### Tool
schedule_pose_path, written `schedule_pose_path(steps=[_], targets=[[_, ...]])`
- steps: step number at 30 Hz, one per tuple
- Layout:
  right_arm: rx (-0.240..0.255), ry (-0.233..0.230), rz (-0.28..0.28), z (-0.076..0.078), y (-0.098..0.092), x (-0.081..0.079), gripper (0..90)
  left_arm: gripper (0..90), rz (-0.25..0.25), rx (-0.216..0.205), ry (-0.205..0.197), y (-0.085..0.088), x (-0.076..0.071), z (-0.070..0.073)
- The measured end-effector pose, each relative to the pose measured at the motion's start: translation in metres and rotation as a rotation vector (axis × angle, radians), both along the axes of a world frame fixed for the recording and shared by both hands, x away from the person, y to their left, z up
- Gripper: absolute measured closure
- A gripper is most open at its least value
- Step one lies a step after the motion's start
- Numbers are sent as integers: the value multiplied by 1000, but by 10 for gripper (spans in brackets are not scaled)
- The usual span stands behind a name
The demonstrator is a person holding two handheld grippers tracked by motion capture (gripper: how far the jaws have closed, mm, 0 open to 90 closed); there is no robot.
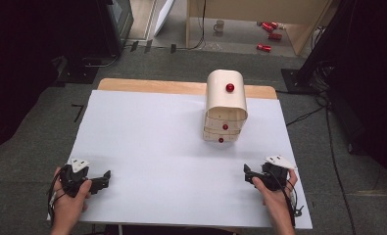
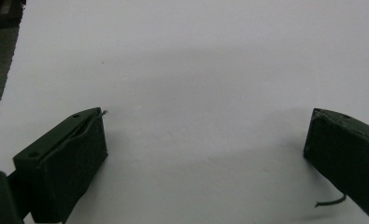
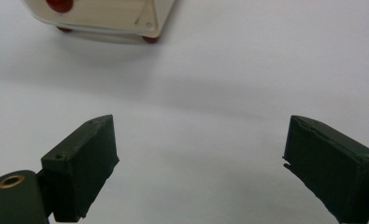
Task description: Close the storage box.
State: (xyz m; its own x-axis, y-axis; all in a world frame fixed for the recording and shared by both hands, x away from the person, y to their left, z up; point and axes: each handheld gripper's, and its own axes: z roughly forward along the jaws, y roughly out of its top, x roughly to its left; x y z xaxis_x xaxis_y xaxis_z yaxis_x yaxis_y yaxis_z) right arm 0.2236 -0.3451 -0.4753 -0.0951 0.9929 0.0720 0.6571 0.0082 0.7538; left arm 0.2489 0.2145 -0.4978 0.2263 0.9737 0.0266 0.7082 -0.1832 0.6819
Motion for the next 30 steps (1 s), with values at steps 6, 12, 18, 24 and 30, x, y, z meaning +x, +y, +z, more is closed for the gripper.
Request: schedule_pose_path(steps=[6,12,18,24,30], targets=[[7,11,-26,-5,-14,-9,93,0,0,0,0,0,0,0],[-4,27,-51,-13,-34,-23,93,0,0,0,0,0,0,0],[-14,44,-83,-18,-45,-32,93,0,0,0,0,0,0,0],[-26,50,-74,-25,-52,-35,92,0,0,0,0,0,0,0],[-59,32,-61,-28,-50,-35,87,0,0,0,0,0,0,0]])
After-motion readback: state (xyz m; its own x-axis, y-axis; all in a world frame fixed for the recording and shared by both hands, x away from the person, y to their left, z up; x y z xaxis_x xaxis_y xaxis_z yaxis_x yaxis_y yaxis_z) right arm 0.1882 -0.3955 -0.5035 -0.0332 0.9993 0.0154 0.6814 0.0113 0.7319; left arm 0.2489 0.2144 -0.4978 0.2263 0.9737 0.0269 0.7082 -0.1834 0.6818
